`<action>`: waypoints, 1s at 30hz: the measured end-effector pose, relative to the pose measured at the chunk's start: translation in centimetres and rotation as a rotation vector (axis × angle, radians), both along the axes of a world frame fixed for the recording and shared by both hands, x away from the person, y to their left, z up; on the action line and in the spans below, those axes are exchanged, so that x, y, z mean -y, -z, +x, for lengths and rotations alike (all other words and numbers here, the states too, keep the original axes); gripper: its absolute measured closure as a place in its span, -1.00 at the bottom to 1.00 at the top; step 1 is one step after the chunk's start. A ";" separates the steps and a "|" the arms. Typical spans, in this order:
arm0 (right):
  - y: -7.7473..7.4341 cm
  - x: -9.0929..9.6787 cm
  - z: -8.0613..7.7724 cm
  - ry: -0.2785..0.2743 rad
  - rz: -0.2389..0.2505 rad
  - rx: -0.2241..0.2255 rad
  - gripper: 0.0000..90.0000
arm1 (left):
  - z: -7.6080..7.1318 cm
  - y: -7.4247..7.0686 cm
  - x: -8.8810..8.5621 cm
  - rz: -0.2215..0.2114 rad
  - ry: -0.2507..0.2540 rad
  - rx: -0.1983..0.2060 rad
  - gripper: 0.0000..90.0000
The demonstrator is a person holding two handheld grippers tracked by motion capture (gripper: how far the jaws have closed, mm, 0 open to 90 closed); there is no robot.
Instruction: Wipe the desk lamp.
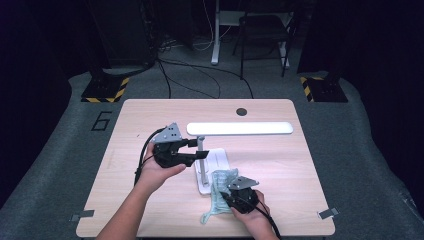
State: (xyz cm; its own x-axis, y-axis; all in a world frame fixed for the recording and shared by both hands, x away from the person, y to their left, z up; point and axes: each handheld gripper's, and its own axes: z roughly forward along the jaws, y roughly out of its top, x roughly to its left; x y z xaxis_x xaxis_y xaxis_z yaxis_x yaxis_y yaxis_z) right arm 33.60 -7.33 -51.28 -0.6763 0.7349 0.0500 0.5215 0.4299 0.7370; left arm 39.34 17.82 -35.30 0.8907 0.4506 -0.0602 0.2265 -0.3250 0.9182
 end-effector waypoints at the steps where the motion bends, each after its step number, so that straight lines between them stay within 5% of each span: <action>1: 0.0 0.3 0.1 -0.002 -0.009 0.002 0.62 | 0.0 0.0 0.0 0.002 0.000 -0.001 0.16; 13: 0.2 4.5 1.9 0.154 0.030 0.014 0.59 | 0.1 -0.1 0.1 0.008 -0.005 -0.003 0.16; 20: 0.4 4.6 1.9 0.159 0.044 0.032 0.55 | 0.1 -0.1 0.2 -0.001 0.010 -0.012 0.16; 30: 0.4 3.8 4.7 0.135 0.021 0.011 0.60 | 0.2 -0.1 0.3 0.003 0.019 -0.005 0.16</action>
State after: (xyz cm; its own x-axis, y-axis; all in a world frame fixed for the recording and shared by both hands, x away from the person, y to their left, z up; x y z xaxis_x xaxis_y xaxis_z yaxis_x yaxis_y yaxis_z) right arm 38.30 -11.17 -51.69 -0.5719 0.8182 0.0591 0.5654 0.3409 0.7511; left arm 39.55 17.48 -35.24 0.8985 0.4343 -0.0635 0.2253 -0.3322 0.9159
